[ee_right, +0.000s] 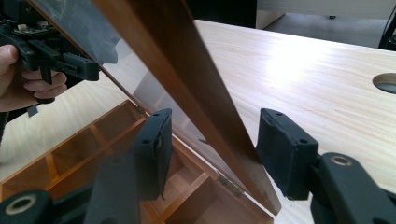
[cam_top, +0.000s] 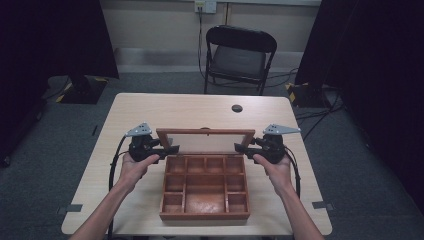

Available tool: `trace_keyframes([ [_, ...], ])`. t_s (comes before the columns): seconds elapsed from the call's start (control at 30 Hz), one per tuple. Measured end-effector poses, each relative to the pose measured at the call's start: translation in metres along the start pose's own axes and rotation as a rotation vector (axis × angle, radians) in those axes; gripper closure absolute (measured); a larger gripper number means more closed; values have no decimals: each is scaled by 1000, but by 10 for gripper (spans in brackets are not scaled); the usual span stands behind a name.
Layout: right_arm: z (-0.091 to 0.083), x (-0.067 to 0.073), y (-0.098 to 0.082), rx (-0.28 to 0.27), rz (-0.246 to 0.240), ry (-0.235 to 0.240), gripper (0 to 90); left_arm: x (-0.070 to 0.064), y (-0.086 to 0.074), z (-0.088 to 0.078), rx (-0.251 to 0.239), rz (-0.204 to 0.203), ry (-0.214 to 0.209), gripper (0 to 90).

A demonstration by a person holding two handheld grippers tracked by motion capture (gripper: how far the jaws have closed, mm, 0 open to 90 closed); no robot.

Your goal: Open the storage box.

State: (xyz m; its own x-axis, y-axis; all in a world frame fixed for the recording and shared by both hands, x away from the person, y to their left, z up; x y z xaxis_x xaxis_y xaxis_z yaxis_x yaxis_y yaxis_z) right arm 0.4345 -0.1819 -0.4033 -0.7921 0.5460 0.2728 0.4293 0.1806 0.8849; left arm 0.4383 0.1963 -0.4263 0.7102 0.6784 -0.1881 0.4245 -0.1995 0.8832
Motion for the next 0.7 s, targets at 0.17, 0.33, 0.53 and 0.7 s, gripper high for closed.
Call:
trace_keyframes([
  [0.17,3,-5,-2,8,4,-3,461,5,-4,2,22,8,20,520],
  [0.33,10,-9,-5,23,7,-7,489,9,-8,3,19,-9,21,546],
  [0.53,13,-12,-6,12,15,-7,499,12,-8,5,13,-22,32,555],
  [0.7,17,-18,-9,29,19,-16,508,14,-9,7,9,-37,46,565],
])
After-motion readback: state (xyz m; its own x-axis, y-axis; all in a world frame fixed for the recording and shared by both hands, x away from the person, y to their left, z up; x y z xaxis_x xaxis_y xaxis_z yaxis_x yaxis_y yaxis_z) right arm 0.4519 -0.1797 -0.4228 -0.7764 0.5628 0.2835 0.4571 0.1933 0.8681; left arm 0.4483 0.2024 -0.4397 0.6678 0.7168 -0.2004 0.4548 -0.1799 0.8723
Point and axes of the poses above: each handheld gripper's, and its own axes: z roughly forward along the jaws, y roughly out of its top, x roughly to its left, the point moved 2 cm from there along z, roughly forward along the jaws, and after that the axes turned 7 degrees about y, right-handed, at the moved point
